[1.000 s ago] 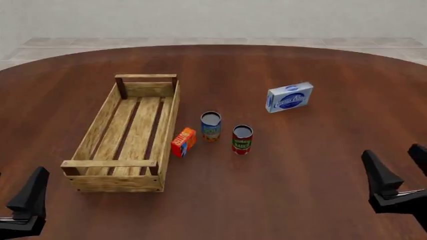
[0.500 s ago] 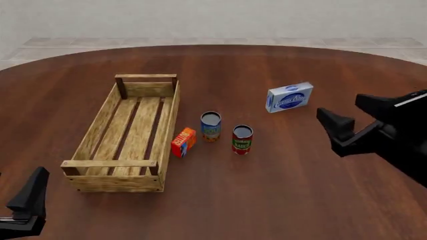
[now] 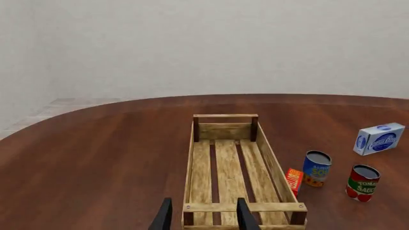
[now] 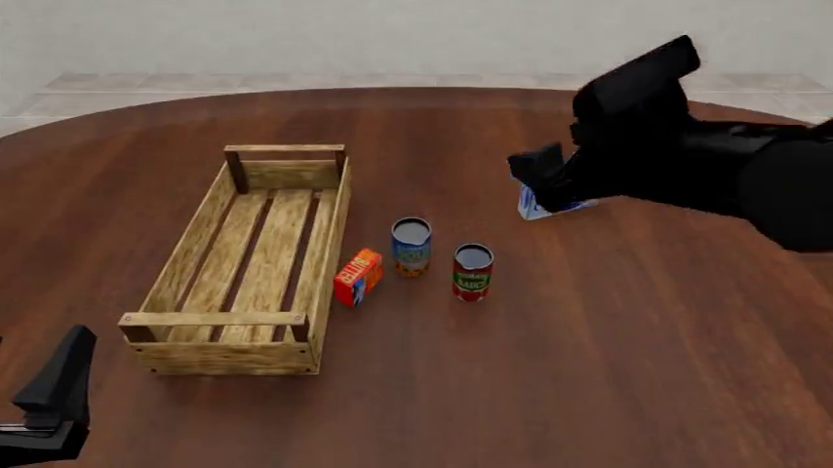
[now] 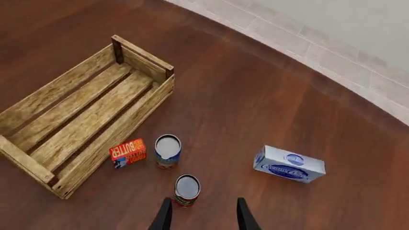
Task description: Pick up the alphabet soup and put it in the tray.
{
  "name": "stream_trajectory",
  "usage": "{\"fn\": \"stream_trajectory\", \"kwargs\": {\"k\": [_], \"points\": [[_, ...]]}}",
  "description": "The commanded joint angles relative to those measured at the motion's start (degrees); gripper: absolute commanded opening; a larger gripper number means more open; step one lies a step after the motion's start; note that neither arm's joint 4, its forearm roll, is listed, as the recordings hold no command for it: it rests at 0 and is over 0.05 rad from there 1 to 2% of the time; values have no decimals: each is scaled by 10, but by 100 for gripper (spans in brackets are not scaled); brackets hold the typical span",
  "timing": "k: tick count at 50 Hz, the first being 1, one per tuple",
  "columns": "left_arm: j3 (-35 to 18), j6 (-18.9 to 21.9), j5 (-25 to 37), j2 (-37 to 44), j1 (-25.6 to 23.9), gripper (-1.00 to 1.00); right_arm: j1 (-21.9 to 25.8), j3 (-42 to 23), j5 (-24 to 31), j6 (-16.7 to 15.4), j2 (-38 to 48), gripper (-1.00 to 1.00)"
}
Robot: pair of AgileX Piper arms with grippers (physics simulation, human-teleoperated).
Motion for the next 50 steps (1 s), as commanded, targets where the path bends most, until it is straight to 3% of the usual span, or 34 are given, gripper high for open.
{"fn": "stream_trajectory", "kwargs": {"k": [1,3,16,23,39,50], "points": [[0,0,0,0,0,100,15,-122,73,4,104,100],[0,0,0,0,0,100,7,-147,85,-8,126,100],[0,0,0,0,0,100,4,-272,139,-8,227,100],[0,0,0,0,0,100,12,-329,160,15,281,100],[0,0,0,0,0,100,24,-365,156,11,347,100],[0,0,0,0,0,100,39,-366,132,26,399,100]]}}
